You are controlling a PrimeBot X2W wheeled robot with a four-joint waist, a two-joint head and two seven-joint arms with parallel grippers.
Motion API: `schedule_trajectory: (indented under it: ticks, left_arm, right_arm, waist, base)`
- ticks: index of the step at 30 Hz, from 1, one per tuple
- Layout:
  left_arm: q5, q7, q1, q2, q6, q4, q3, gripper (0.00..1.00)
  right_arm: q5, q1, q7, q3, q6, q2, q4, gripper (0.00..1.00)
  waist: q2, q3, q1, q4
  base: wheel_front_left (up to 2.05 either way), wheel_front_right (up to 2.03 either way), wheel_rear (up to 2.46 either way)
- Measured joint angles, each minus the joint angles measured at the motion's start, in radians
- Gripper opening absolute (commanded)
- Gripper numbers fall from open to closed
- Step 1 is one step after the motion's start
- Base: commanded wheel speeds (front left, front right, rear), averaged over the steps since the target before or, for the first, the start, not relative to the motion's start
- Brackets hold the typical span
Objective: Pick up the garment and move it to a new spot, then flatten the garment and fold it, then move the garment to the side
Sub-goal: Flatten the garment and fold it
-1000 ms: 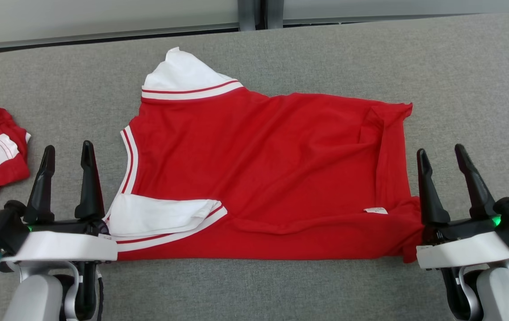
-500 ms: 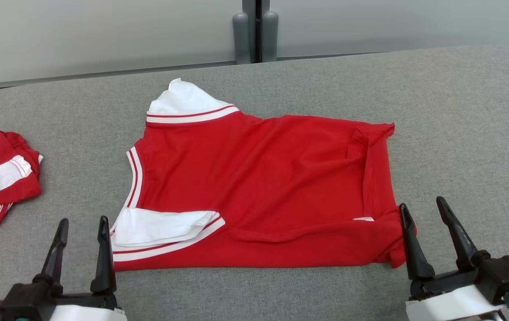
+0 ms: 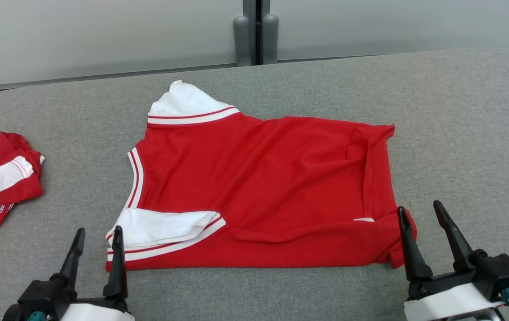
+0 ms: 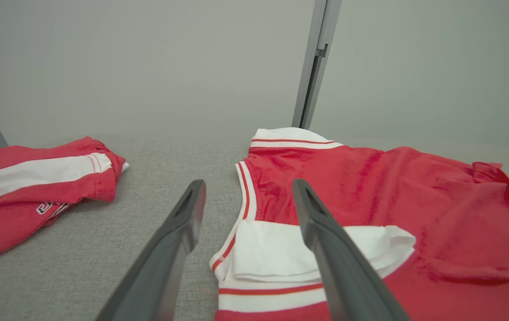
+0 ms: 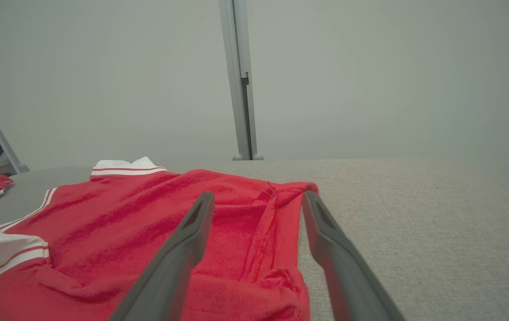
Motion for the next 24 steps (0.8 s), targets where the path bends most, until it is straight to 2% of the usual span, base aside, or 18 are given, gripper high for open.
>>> schedule_trajectory:
  ticks: [9, 14, 15, 16, 17, 18, 20, 24]
  left_arm:
    - [-0.114, 0.09, -0.082, -0.022, -0.078, 0.258, -0.019, 1.0]
    - [-0.16, 0.098, -0.113, -0.024, -0.102, 0.321, -0.011, 1.0]
    - [-0.177, 0.105, -0.121, -0.024, -0.105, 0.33, -0.012, 0.88]
    - [-0.182, 0.108, -0.127, -0.023, -0.111, 0.336, -0.014, 0.88]
    - [-0.192, 0.111, -0.133, -0.021, -0.116, 0.341, -0.016, 0.44]
    - [-0.205, 0.115, -0.138, -0.021, -0.12, 0.345, -0.018, 0.0]
    - [-0.209, 0.114, -0.146, -0.014, -0.127, 0.352, -0.027, 0.0]
    - [-0.224, 0.088, -0.147, -0.014, -0.133, 0.354, -0.034, 0.0]
  right_arm:
    - [0.063, -0.033, 0.018, 0.03, 0.0, 0.001, 0.267, 1.0]
    - [0.099, -0.072, 0.005, 0.044, 0.0, 0.006, 0.352, 1.0]
    - [0.113, -0.081, 0.0, 0.05, 0.0, 0.007, 0.367, 1.0]
    - [0.125, -0.091, -0.003, 0.06, 0.0, 0.008, 0.382, 1.0]
    - [0.136, -0.1, -0.004, 0.071, 0.0, 0.006, 0.395, 0.87]
    - [0.148, -0.11, -0.005, 0.082, 0.0, 0.002, 0.407, 0.45]
    - [0.17, -0.126, -0.004, 0.104, 0.0, -0.005, 0.426, 0.0]
    - [0.206, -0.136, -0.005, 0.145, 0.0, -0.013, 0.443, 0.0]
  waist:
    - [0.0, 0.048, 0.0, 0.015]
    - [0.0, 0.062, 0.0, 0.016]
    - [0.0, 0.065, 0.0, 0.017]
    - [0.0, 0.067, 0.0, 0.018]
    - [0.0, 0.068, 0.0, 0.018]
    - [0.0, 0.07, 0.0, 0.019]
    - [0.0, 0.07, 0.0, 0.021]
    - [0.0, 0.059, 0.0, 0.025]
  base:
    - [0.0, 0.0, 0.0]
    - [0.0, 0.0, 0.0]
    - [0.0, 0.0, 0.0]
    - [0.0, 0.0, 0.0]
    - [0.0, 0.0, 0.0]
    - [0.0, 0.0, 0.0]
    - [0.0, 0.0, 0.0]
    - [0.0, 0.0, 0.0]
